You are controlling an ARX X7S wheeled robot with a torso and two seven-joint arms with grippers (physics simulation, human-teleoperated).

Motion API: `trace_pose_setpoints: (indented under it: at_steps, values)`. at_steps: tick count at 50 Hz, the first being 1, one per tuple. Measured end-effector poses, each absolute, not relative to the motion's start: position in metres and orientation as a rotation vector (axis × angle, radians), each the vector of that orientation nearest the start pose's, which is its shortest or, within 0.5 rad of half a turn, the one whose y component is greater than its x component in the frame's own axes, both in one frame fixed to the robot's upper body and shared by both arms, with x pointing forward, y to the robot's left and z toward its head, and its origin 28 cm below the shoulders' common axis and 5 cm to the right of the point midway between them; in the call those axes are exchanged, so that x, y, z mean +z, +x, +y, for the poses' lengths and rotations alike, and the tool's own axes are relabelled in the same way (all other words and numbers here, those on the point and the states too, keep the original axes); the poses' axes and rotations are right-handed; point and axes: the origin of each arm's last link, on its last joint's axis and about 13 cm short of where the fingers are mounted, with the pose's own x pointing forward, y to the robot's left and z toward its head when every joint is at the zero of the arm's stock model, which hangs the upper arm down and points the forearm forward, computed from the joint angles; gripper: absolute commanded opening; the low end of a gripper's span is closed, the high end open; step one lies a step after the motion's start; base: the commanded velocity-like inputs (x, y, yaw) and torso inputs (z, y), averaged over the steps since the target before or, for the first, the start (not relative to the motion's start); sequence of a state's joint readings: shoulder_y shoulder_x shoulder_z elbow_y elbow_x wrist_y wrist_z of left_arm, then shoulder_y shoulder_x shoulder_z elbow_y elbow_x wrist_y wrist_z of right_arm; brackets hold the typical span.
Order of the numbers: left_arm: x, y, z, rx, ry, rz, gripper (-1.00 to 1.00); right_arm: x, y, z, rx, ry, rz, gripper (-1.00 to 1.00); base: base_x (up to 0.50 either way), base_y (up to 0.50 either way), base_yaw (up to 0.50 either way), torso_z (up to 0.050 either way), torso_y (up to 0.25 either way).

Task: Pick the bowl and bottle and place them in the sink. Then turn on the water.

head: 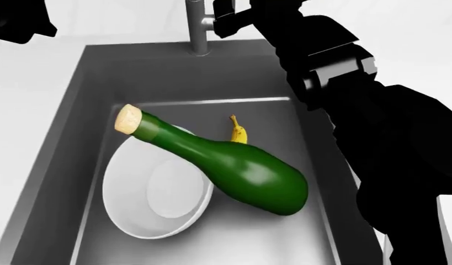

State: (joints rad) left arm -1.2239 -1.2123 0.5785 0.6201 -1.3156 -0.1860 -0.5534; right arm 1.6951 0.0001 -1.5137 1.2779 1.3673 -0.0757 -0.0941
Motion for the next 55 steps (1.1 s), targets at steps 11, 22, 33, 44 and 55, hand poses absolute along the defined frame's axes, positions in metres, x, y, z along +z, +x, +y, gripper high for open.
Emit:
trace_pose_setpoints:
  at_steps: [11, 22, 33, 44, 55]
  values:
    - [0.349, 0.199, 0.283, -0.22, 0.086, -0.672, 1.0, 0.323, 0.436, -0.052, 0.383, -0.167, -0.246, 1.0, 0.0, 0.0, 0.0, 0.005, -0.059]
    - [0.349, 0.2, 0.282, -0.216, 0.088, -0.676, 1.0, 0.327, 0.436, -0.052, 0.391, -0.17, -0.262, 1.0, 0.0, 0.0, 0.0, 0.007, -0.099]
    - [0.35, 0.199, 0.282, -0.218, 0.077, -0.68, 1.0, 0.331, 0.435, -0.05, 0.402, -0.173, -0.278, 1.0, 0.0, 0.0, 0.0, 0.007, -0.047]
    - [0.349, 0.199, 0.282, -0.221, 0.07, -0.678, 1.0, 0.336, 0.435, -0.049, 0.408, -0.18, -0.294, 1.0, 0.0, 0.0, 0.0, 0.005, -0.03]
    - [0.349, 0.198, 0.282, -0.224, 0.06, -0.675, 1.0, 0.338, 0.435, -0.052, 0.39, -0.187, -0.308, 1.0, 0.0, 0.0, 0.0, 0.0, 0.0]
